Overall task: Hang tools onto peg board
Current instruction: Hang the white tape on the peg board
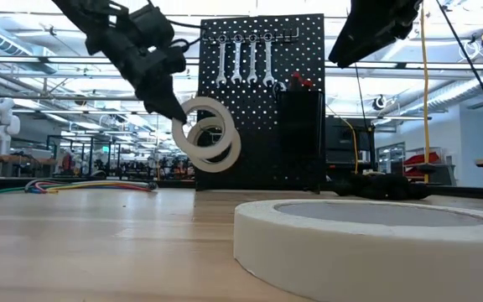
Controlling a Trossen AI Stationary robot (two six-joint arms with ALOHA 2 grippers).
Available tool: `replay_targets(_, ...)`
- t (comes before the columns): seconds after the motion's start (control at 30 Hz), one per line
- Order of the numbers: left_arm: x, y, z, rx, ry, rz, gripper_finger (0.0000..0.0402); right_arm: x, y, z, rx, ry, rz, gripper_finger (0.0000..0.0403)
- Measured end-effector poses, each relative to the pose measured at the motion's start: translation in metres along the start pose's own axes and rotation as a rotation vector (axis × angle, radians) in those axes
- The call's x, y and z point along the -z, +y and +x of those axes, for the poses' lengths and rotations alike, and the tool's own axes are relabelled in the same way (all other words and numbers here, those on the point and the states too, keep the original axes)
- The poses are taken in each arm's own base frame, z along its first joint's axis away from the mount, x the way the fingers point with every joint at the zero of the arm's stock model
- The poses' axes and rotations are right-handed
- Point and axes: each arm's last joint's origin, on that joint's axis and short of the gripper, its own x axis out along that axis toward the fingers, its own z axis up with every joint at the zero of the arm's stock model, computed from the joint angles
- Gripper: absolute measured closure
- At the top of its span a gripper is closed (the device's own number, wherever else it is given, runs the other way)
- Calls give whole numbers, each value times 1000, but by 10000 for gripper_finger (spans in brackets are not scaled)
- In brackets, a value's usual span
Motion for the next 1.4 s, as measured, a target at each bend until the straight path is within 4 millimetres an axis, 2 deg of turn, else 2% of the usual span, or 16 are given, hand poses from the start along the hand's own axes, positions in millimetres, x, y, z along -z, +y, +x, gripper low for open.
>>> replay_targets(0.27,5,19,14,4,17,14,342,-1,0,0,-2,-6,7,142)
replay_targets(0.5,8,39,13,6,-6,-9,342,-1,1,0,-6,-11,14,142)
replay_targets(0.67,6,44,11,-48,-23,-14,341,-2,1,0,-12,-12,22,142)
replay_targets(0.83,6,46,11,-97,-23,-19,261,-2,1,0,-13,-12,26,142)
replay_targets(0.93,7,48,11,-179,0,-23,233,-2,2,0,-16,-14,29,142)
replay_targets(1.23,8,50,10,-262,29,-26,223,-2,2,0,-18,-16,30,142)
replay_targets(1.4,5,47,-5,-351,20,13,222,-2,2,0,-18,-16,28,142)
